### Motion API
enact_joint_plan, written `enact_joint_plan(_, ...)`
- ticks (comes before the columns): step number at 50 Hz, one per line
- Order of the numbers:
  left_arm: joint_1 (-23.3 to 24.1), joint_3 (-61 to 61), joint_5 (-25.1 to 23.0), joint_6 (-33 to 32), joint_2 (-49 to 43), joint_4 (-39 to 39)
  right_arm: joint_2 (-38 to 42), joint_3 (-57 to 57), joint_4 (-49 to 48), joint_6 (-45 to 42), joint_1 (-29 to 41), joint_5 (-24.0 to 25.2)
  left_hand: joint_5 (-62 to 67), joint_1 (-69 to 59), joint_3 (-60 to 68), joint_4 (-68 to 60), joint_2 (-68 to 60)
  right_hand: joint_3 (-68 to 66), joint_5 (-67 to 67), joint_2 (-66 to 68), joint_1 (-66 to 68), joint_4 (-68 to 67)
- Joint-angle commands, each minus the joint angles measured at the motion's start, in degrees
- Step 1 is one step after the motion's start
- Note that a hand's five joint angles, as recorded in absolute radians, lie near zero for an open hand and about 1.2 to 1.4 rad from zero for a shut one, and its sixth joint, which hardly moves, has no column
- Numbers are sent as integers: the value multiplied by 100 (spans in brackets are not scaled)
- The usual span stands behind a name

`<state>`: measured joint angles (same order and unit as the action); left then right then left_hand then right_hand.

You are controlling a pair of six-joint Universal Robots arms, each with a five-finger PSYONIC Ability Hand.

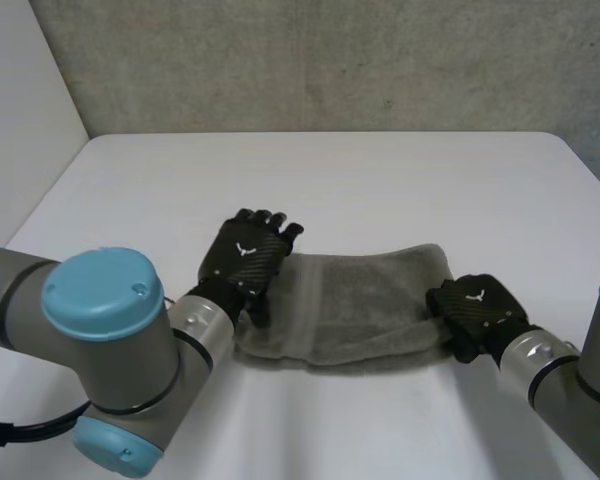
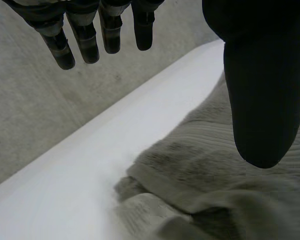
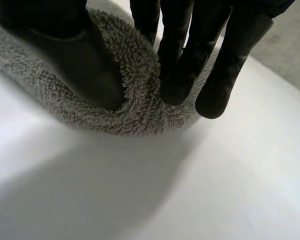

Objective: Fold the towel.

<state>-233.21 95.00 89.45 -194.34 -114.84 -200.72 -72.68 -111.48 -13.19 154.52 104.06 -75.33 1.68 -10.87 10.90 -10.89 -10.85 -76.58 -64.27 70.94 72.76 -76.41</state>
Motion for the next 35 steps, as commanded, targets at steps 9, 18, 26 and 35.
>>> enact_joint_plan(9,-488,238,38,54,1033,-37,-767,1029,28,-1546,1428,-229,-79,-2,-1,0,-4,-342,-573,906,724,-359)
enact_joint_plan(18,-735,273,73,494,1139,-55,826,2069,379,-2716,3120,238,-96,15,-18,17,13,-342,-573,906,724,-359)
enact_joint_plan(26,-796,326,55,740,1113,-37,1529,2306,783,-3129,3357,45,-96,15,-18,17,13,1502,1271,-938,-1121,1485)
enact_joint_plan(35,-700,194,20,740,1095,-63,37,1578,-33,-1138,2603,-193,-96,15,-18,17,13,6658,6427,-6094,-6276,6641)
